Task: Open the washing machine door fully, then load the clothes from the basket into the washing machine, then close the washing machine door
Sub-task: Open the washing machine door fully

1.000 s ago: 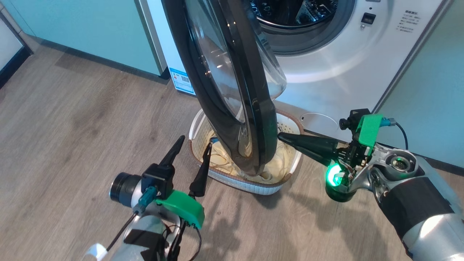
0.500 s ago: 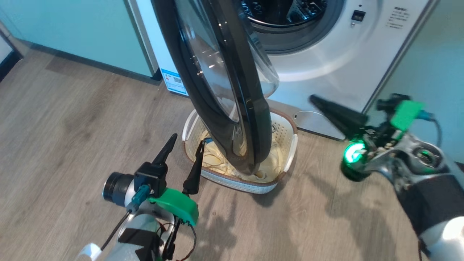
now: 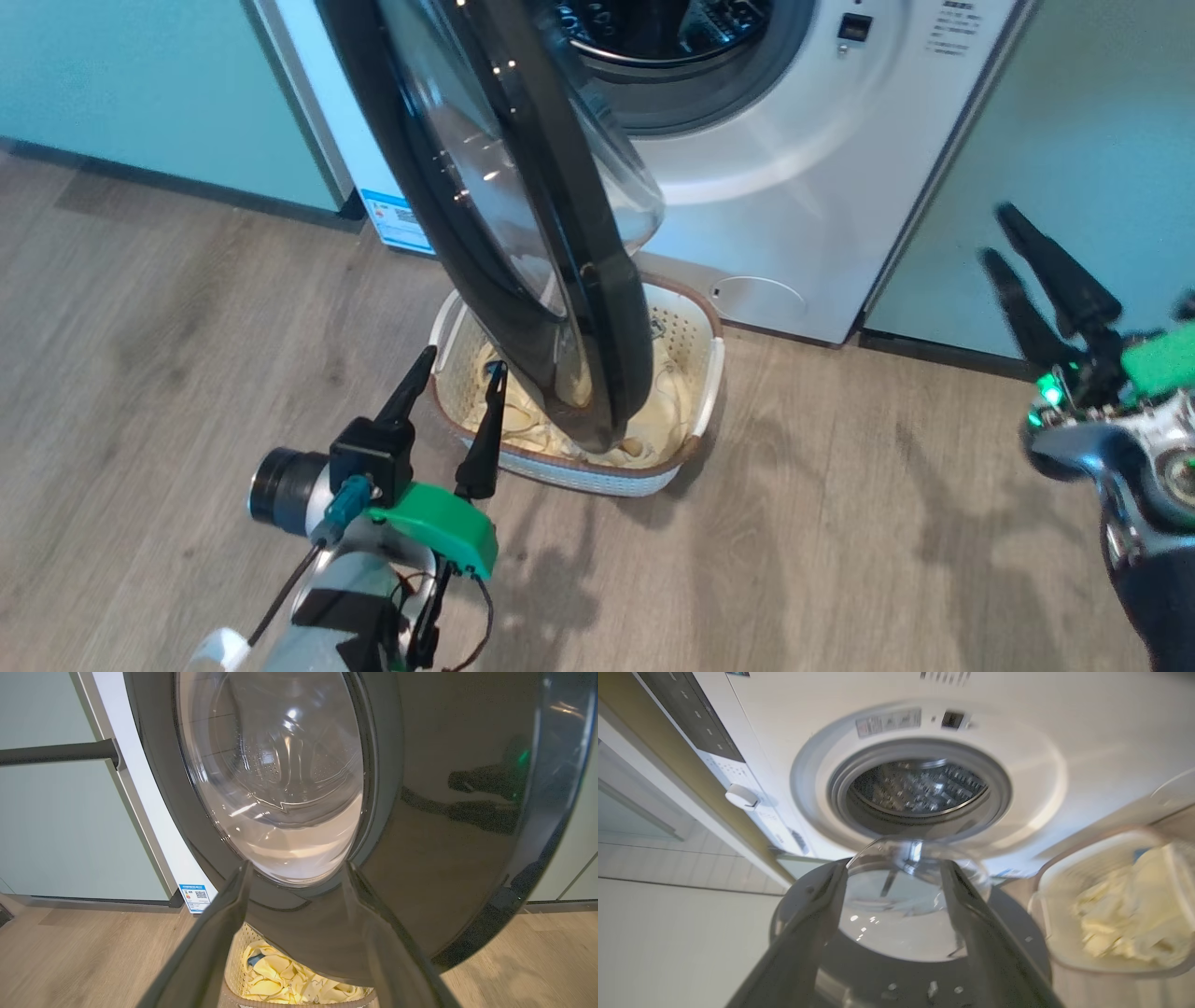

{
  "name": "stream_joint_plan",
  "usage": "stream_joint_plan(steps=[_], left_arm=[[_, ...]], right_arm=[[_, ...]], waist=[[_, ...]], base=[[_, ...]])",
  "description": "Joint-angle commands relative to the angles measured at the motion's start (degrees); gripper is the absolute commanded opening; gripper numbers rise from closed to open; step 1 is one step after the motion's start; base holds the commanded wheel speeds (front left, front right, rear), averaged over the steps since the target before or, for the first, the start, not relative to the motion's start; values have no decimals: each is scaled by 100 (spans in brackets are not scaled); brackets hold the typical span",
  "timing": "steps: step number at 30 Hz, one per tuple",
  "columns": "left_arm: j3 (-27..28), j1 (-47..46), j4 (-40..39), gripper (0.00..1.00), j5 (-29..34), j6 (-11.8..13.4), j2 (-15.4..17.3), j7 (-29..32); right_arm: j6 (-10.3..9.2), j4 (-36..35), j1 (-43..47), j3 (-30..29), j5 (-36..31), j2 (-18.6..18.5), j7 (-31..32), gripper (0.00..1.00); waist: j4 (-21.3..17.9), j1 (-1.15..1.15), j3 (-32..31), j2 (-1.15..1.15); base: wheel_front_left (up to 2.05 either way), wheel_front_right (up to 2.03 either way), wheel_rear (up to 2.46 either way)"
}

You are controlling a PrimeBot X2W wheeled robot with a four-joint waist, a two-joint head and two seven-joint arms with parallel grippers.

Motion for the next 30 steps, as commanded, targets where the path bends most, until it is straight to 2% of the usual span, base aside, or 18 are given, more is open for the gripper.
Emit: stream_joint_plan(steps=[1,9,13,16,20,23,27,30], left_arm=[[202,-132,-167,100,13,23,117,-36],[288,-87,-163,100,1,53,181,-36],[331,-17,-155,100,-13,73,208,-36],[364,39,-152,100,-21,91,234,-36],[422,118,-160,100,-39,122,273,-36],[455,174,-162,100,-52,143,297,-36],[486,249,-137,100,-71,164,323,-36],[503,282,-129,100,-85,176,336,-36]], right_arm=[[-15,-272,-31,39,-307,-119,-251,100],[-15,-537,538,277,-2517,-401,-2087,100],[-15,-409,911,344,-4016,-529,-2822,100],[-15,-394,1272,22,-5301,-370,-3003,100],[-15,-943,1877,-800,-6882,260,-3034,100],[-15,-1405,2382,-1143,-7783,624,-3036,100],[-15,-1697,2961,-1338,-8458,832,-3037,100],[-15,-1839,3137,-1363,-8592,876,-3037,100]], waist=[[-52,0,1,0],[-239,0,-69,0],[-306,0,-157,0],[-356,0,-218,0],[-439,0,-277,0],[-493,0,-329,0],[-557,0,-414,0],[-589,0,-447,0]], base=[[0,0,0],[0,0,0],[0,0,0],[0,0,0],[0,0,0],[0,0,0],[0,0,0],[0,0,0]])
